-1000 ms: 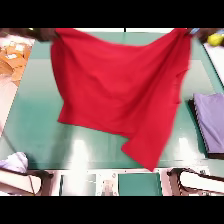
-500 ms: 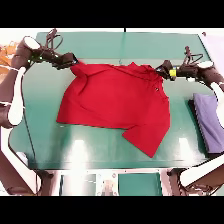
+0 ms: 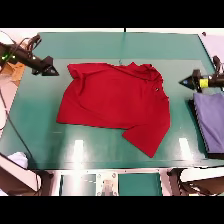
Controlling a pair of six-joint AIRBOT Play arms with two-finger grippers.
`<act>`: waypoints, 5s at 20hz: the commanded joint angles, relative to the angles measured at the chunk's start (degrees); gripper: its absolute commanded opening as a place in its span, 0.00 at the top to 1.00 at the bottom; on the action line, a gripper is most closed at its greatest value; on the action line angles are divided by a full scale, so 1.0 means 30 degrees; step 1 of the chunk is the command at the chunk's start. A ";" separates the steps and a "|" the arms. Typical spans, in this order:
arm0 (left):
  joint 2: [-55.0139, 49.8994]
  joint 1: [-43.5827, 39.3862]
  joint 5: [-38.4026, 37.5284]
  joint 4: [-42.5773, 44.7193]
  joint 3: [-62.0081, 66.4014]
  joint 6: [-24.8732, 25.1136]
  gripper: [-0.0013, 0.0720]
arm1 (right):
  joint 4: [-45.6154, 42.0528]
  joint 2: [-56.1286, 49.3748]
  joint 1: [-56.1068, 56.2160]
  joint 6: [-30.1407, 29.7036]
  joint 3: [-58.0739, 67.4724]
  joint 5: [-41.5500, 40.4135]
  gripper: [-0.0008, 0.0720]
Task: Fold the shirts.
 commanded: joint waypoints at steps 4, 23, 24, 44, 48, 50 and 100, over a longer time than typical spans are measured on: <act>0.7708 0.2288 0.3191 0.1107 -1.4426 0.2630 0.96 | -0.5355 0.6790 -0.3388 -0.0867 -0.9289 -0.3111 0.42; 0.5967 0.6069 0.5581 -0.2477 -1.9460 0.3628 0.24 | -0.1712 0.1989 0.0117 -0.4364 -1.2320 -0.3548 0.44; 0.5967 0.6069 0.6018 -0.2477 -1.9970 0.3701 0.24 | -0.1712 0.1989 0.0124 -0.4364 -1.2320 -0.3555 0.44; 0.4524 0.6054 0.7286 -0.7184 -2.2148 0.7970 0.96 | -0.1224 0.1989 0.0138 -0.4364 -1.2335 -0.1545 0.61; 0.4597 0.6054 0.6149 -0.7227 -2.2127 0.8531 0.96 | -0.0306 0.2011 0.0138 -0.4758 -1.1890 -0.1457 0.96; 0.4605 0.6054 0.4677 -0.7366 -2.1821 0.8816 0.96 | 0.1035 0.2331 0.0138 -0.5173 -1.1118 -0.1056 0.97; 0.1719 0.0138 1.4389 -1.0958 -0.8320 0.8939 0.96 | 0.6018 -0.5158 0.6317 -0.3548 0.5763 -1.2182 0.96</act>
